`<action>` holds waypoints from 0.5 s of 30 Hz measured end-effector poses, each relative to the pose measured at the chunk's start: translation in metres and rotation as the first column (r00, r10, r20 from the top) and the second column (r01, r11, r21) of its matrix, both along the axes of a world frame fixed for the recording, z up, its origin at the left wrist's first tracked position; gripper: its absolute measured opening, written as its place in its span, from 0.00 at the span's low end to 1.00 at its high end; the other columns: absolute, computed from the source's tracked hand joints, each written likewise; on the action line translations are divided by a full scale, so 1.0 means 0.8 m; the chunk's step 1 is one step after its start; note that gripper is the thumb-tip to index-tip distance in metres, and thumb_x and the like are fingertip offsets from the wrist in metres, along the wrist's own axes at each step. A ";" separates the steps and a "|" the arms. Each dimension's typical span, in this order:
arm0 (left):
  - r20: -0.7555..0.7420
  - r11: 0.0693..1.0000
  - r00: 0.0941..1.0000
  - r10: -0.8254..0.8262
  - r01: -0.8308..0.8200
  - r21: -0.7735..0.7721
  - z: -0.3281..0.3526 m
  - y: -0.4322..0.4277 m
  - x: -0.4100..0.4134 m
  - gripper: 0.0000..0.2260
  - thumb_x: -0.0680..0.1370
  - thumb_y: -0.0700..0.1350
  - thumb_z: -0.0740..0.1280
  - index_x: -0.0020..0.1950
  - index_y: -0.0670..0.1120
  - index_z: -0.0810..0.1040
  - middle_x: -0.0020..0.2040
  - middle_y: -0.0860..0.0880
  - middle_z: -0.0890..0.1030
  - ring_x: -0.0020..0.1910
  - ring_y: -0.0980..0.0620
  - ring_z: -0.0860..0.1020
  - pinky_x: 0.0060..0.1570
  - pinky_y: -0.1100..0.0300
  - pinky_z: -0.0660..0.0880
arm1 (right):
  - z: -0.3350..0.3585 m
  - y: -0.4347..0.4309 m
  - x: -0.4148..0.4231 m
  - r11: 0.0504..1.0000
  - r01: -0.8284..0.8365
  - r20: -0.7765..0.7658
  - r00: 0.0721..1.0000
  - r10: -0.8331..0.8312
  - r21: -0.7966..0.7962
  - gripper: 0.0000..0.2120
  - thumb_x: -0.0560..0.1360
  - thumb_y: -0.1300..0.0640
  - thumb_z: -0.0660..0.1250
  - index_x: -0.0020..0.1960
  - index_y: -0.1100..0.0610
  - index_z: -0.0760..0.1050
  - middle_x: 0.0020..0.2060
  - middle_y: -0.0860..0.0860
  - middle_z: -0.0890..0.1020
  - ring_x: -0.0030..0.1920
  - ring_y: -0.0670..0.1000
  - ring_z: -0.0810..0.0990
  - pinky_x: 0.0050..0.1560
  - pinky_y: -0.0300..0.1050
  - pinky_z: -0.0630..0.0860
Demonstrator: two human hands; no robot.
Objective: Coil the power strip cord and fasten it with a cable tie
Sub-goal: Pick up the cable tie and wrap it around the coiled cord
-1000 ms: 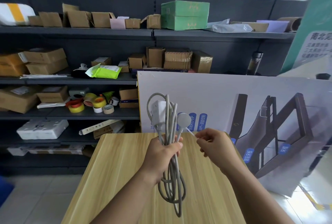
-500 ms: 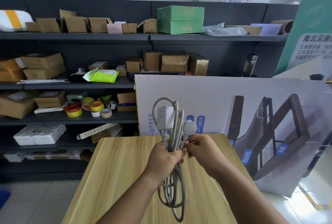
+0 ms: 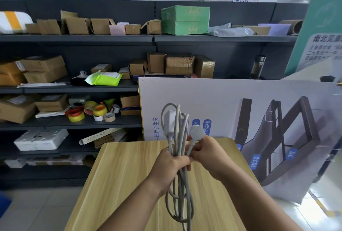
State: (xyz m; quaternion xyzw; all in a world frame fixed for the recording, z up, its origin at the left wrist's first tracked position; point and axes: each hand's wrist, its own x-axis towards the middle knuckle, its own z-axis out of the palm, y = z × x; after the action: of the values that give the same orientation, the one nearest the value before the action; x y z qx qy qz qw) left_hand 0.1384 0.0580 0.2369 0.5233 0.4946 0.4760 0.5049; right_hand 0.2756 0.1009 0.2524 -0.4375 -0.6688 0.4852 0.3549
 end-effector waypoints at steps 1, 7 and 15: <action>0.008 1.000 1.000 -0.009 0.010 -0.015 -0.001 0.001 0.000 0.07 0.70 0.40 0.68 0.35 0.50 0.82 0.29 0.48 0.77 0.30 0.52 0.76 0.35 0.59 0.73 | 0.000 0.000 -0.001 1.000 -0.022 -0.030 0.999 0.021 -0.009 0.10 0.72 0.74 0.66 0.50 0.64 0.80 0.41 0.61 0.86 0.43 0.61 0.86 0.43 0.55 0.84; 0.002 0.997 0.997 -0.073 0.073 -0.040 -0.007 0.006 -0.003 0.03 0.69 0.40 0.69 0.36 0.47 0.80 0.29 0.45 0.78 0.30 0.51 0.76 0.37 0.54 0.72 | -0.001 0.005 -0.002 0.997 -0.074 -0.008 0.997 0.074 0.033 0.09 0.70 0.74 0.67 0.44 0.64 0.82 0.37 0.63 0.85 0.37 0.64 0.84 0.35 0.53 0.82; 0.049 0.998 0.997 0.057 -0.058 0.034 -0.008 0.008 -0.005 0.05 0.70 0.39 0.70 0.38 0.49 0.83 0.30 0.49 0.80 0.31 0.52 0.79 0.35 0.60 0.75 | 0.003 0.016 0.000 0.998 -0.053 -0.009 0.999 0.053 0.029 0.15 0.69 0.69 0.73 0.53 0.60 0.76 0.42 0.62 0.84 0.42 0.60 0.85 0.43 0.55 0.84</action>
State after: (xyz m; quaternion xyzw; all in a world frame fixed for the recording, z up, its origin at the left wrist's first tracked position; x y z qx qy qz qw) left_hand 0.1346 0.0645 0.2301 0.5061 0.4886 0.5115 0.4935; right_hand 0.2756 0.1140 0.2546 -0.4122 -0.6852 0.4870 0.3513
